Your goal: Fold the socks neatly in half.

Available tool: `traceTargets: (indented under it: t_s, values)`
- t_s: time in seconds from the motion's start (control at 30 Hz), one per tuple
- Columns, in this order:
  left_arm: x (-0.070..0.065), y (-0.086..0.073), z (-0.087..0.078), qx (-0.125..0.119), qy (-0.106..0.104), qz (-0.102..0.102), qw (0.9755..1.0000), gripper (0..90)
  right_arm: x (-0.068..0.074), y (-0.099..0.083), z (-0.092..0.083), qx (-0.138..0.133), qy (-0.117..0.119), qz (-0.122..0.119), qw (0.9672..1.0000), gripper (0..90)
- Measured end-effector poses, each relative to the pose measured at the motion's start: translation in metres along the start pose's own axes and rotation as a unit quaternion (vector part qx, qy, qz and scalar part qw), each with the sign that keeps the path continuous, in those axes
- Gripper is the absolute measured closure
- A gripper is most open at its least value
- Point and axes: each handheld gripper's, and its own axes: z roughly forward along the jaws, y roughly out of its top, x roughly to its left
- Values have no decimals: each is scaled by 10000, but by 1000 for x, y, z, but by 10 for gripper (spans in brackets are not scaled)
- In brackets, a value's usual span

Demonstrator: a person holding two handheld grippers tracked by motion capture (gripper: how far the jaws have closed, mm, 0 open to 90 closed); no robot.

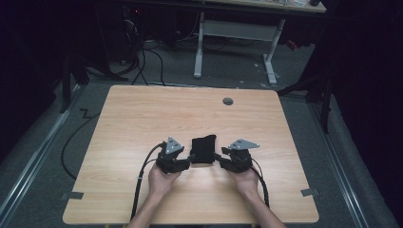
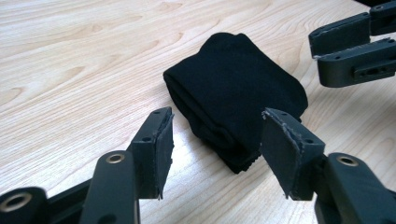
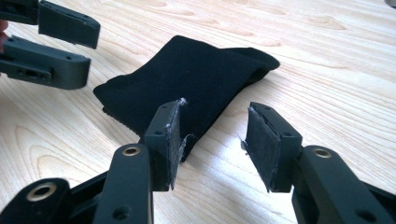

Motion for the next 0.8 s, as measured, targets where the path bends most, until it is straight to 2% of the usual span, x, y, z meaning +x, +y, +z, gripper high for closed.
traceTargets:
  t_s: [0.37, 0.8]
  values:
    - [3, 1, -16, -174, 36, -86, 9998, 421, -7, -3, -18, -194, -17, 89, 9998, 552]
    - [8, -2, -27, -272, 86, -187, 9994, 418, -18, -11, -33, -324, -25, 223, 9992, 555]
